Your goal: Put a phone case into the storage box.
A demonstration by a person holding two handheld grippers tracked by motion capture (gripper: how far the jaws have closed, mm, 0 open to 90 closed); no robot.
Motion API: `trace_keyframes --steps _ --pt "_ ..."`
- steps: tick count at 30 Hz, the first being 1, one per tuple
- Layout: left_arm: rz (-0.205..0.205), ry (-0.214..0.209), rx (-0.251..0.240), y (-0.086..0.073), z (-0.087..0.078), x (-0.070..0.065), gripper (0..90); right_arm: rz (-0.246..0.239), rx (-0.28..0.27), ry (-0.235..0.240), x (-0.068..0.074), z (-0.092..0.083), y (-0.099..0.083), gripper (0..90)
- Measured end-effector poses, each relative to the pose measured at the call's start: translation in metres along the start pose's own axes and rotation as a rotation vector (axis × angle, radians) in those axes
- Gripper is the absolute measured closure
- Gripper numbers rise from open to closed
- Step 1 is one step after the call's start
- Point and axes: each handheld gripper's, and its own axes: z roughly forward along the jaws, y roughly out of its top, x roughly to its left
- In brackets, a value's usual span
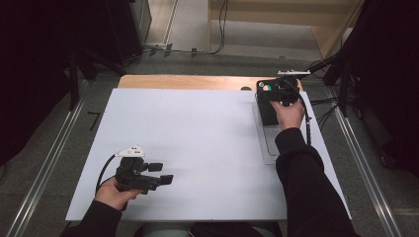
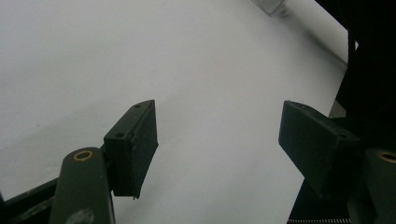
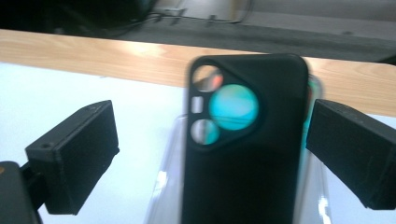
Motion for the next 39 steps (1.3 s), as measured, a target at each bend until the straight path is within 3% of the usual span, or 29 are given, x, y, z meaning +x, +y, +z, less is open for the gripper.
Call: trace_keyframes --steps 12,15,21,23,25,30,33,39 --pt "0.006 -0.003 0.008 0.003 0.002 0.002 28.5 -0.031 0.028 0.108 0.017 -0.016 0.001 1.2" --pt "0.002 -0.005 0.005 0.003 0.002 0.002 28.5 -0.028 0.031 0.166 0.020 -0.017 0.001 1.2" --pt "0.003 -0.007 0.006 0.003 0.003 0.002 28.5 -0.060 0.041 0.218 0.029 -0.024 0.001 1.4" --pt "0.005 -0.007 0.007 0.003 0.003 0.002 28.5 -0.072 0.044 0.230 0.031 -0.026 0.000 5.7" --pt "0.003 -0.008 0.006 0.003 0.002 0.003 28.5 -0.099 0.060 0.265 0.035 -0.028 -0.002 6.0" --pt "0.004 -0.005 0.004 0.003 0.002 0.003 28.5 -0.148 0.089 0.295 0.045 -0.032 -0.006 6.0" --pt "0.005 -0.005 0.005 0.003 0.002 0.003 28.5 -0.157 0.097 0.315 0.050 -0.035 -0.010 13.8" --pt "0.007 -0.008 0.011 0.003 0.003 0.003 28.5 -0.179 0.123 0.347 0.058 -0.036 -0.020 13.8"
